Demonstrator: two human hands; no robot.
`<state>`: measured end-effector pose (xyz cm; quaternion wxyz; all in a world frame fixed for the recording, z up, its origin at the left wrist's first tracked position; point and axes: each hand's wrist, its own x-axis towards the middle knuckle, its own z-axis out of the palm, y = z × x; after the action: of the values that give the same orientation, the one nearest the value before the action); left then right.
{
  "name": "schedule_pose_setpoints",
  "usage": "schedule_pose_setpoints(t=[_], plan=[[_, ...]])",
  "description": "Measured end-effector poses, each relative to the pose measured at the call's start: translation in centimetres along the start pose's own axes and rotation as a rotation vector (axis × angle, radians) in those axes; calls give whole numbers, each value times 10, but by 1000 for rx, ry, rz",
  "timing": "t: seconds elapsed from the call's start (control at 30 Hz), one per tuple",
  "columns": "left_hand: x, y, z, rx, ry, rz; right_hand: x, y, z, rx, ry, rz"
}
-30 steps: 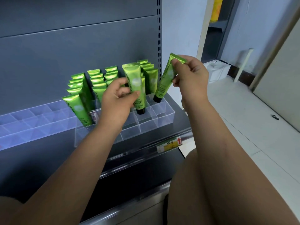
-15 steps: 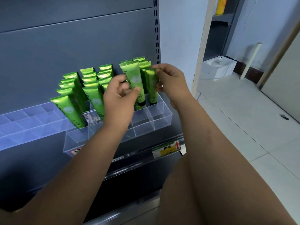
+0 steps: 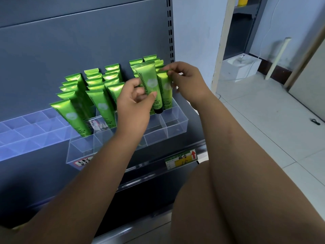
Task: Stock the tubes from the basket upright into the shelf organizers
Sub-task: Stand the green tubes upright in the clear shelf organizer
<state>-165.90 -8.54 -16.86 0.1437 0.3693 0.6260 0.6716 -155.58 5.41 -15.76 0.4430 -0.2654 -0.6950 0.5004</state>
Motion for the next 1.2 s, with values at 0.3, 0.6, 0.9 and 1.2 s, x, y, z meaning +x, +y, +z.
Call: schedule_pose_setpoints(t=[0.3,0.6,0.9,1.2], plan=[[4,-2,9,39,14,57,-4,-5,0,-77,178,-60],[5,-3,29,59,-35,148,-34,-33,2,147,111,-143],[7,-4,27,134,-84,252,-37,-29,-3,111,163,-149],[2,-19,20,210,-96,152,-33,-11,-3,-14,111,-74]])
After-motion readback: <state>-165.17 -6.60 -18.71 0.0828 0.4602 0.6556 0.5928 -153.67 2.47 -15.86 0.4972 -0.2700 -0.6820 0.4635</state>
